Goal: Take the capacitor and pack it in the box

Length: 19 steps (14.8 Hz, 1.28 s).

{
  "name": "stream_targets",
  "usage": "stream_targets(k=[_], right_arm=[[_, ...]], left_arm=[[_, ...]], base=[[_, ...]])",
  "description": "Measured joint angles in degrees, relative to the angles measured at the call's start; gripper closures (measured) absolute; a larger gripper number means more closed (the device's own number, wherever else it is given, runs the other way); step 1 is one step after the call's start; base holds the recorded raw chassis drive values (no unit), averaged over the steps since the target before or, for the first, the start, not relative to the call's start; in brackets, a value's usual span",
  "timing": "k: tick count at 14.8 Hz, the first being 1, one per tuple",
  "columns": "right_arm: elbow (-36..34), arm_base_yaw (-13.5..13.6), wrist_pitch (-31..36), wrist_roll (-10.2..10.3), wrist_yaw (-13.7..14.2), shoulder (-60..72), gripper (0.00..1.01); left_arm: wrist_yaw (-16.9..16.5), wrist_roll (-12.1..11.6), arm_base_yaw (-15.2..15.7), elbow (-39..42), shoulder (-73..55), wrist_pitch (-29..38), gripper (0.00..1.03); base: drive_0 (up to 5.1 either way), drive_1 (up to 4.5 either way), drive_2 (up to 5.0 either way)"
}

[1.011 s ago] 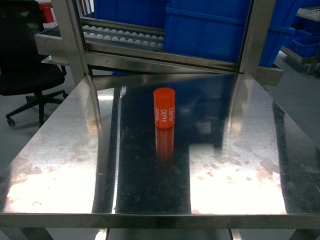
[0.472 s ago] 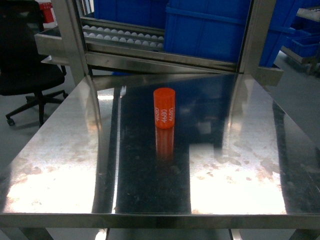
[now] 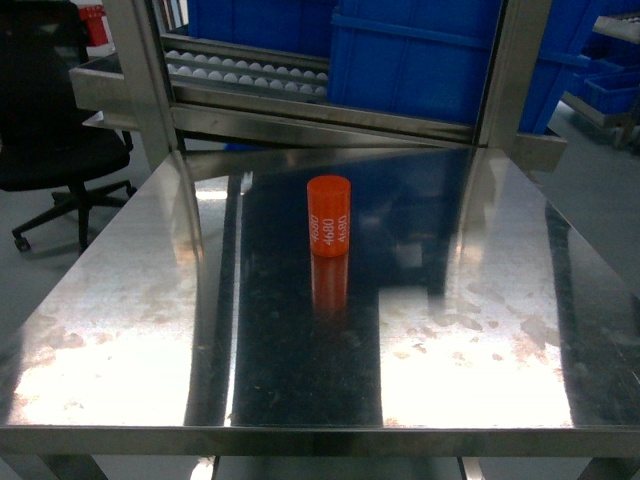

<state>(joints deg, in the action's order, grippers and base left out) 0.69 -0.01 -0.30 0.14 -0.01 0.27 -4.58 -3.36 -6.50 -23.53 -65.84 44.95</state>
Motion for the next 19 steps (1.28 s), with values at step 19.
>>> stream_targets(k=[19], right_arm=[[0.0, 0.0, 0.0, 0.0, 0.0, 0.0, 0.03]], left_arm=[[-30.9, -10.4, -7.1, -65.1, -67.5, -32.4, 0.05]], base=[[0.0, 0.00, 0.0]])
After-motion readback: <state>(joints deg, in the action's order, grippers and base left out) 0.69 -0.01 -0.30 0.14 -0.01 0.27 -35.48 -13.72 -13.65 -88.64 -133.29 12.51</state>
